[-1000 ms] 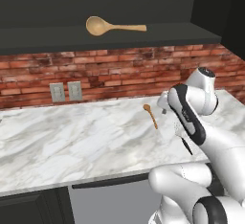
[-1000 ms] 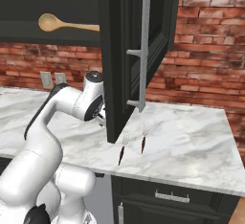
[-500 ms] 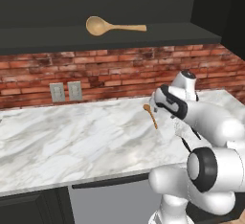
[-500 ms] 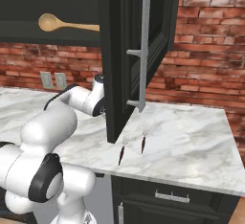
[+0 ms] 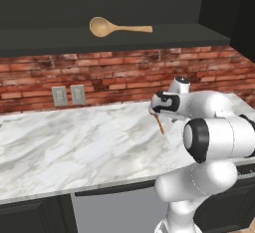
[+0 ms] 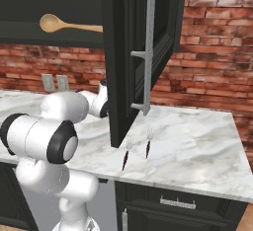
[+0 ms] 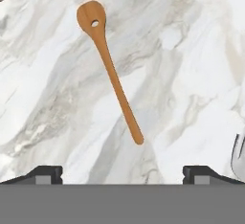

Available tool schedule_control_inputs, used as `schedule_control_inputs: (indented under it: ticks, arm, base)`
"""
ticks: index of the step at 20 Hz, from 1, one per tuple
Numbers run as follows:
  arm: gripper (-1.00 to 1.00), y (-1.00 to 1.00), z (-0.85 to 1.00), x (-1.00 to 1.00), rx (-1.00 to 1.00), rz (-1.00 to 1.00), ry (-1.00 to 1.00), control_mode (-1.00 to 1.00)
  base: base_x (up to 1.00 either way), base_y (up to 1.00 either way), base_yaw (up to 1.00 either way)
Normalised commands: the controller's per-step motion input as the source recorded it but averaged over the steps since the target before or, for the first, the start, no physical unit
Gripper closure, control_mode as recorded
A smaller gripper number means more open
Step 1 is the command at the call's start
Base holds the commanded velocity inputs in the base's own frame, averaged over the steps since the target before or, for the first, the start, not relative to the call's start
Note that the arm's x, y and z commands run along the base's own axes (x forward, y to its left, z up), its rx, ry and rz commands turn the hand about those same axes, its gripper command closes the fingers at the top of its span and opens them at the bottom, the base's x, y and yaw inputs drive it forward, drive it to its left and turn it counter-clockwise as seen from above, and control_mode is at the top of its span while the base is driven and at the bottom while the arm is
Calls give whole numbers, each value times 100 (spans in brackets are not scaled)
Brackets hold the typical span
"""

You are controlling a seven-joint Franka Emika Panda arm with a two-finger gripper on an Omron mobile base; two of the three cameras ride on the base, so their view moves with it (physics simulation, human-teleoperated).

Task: Organize the utensils by type. Pick up the wooden spoons from the counter and place them in the open cabinet. Then pick up the metallic utensils from the counter and place them in the open drawer.

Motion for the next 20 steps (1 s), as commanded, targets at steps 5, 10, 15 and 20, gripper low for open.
schedule_control_inputs:
  ticks: [5,10,15,20]
  arm:
    - [-100,-1,-19,38,-9,2,0,-100]
    - [-100,0,-35,35,-1,0,0,-100]
    - [-100,-5,-24,38,0,0,0,-100]
    - [-100,-6,-6,39,0,0,3,-100]
  base:
    - [0,0,0]
    - [0,0,0]
    - [0,0,0]
    - [0,0,0]
